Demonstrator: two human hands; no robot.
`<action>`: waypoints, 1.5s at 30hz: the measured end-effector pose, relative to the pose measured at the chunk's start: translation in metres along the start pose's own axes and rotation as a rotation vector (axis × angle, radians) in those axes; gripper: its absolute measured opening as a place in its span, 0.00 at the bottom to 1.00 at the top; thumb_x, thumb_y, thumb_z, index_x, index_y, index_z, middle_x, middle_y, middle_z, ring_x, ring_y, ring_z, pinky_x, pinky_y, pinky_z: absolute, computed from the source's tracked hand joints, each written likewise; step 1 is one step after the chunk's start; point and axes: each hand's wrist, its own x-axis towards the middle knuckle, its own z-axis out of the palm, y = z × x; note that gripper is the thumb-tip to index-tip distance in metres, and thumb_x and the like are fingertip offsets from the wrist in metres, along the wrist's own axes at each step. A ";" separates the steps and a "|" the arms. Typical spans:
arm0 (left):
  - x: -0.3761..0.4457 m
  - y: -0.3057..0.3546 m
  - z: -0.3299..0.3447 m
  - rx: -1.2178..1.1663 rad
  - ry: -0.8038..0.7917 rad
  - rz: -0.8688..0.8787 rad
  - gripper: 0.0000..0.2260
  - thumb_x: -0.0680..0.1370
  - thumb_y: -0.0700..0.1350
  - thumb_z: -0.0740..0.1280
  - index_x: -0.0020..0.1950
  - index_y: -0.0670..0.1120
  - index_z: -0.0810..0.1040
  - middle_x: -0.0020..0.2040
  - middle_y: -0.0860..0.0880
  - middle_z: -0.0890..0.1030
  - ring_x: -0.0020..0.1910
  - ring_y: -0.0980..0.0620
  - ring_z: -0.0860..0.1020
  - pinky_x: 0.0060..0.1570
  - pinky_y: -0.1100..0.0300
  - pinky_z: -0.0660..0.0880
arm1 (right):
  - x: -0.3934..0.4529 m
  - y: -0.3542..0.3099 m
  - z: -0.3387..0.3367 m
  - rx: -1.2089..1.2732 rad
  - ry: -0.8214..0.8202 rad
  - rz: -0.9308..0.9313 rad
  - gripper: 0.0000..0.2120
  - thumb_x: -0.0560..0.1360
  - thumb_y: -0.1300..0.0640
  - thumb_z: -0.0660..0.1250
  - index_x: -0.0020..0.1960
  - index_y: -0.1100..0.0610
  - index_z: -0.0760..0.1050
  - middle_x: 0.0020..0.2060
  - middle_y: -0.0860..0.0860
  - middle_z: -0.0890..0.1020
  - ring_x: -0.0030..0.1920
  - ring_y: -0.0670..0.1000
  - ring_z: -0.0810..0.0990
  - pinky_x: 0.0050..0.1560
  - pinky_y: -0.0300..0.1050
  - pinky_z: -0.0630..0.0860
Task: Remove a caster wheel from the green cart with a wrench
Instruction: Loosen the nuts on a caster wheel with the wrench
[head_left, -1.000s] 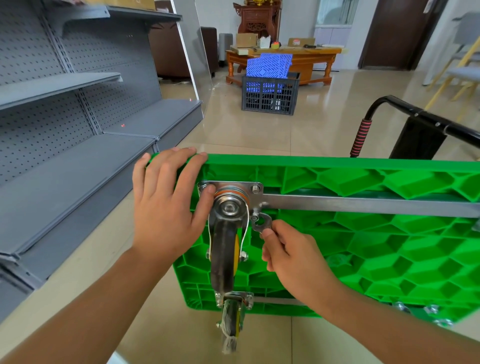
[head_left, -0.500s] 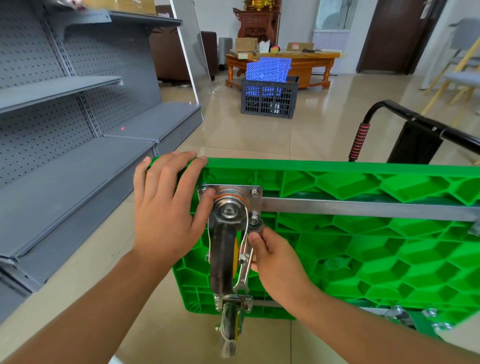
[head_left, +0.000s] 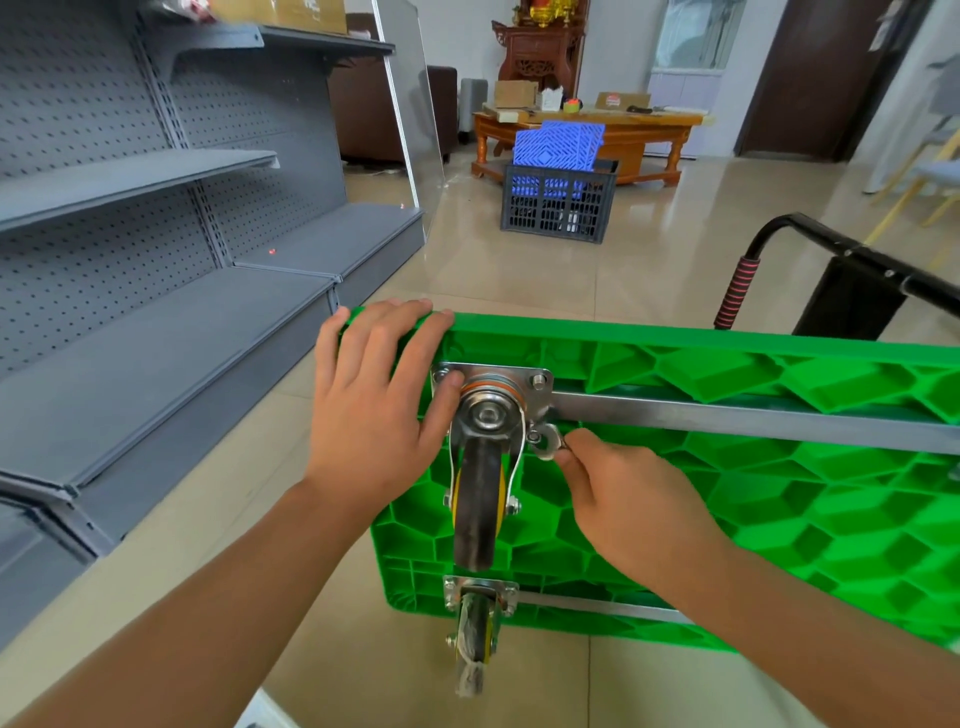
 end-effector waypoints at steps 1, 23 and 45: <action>0.000 0.000 0.000 0.004 -0.001 0.004 0.19 0.82 0.51 0.65 0.70 0.43 0.76 0.67 0.45 0.77 0.69 0.42 0.73 0.75 0.42 0.59 | -0.001 0.000 0.005 0.129 -0.058 0.035 0.09 0.84 0.49 0.57 0.46 0.49 0.67 0.27 0.47 0.73 0.25 0.50 0.72 0.23 0.46 0.62; 0.000 -0.001 0.006 -0.018 0.035 -0.003 0.18 0.81 0.50 0.66 0.69 0.44 0.78 0.66 0.45 0.78 0.68 0.41 0.74 0.73 0.39 0.62 | 0.000 -0.013 0.024 0.272 0.115 0.100 0.09 0.82 0.52 0.61 0.44 0.52 0.73 0.23 0.47 0.71 0.21 0.47 0.69 0.22 0.40 0.60; 0.000 -0.002 0.006 0.019 0.048 0.011 0.18 0.82 0.50 0.66 0.68 0.42 0.78 0.66 0.44 0.78 0.67 0.39 0.75 0.73 0.39 0.62 | -0.004 -0.019 0.028 0.974 -0.068 0.335 0.11 0.85 0.55 0.57 0.51 0.52 0.78 0.41 0.49 0.85 0.42 0.43 0.85 0.46 0.32 0.77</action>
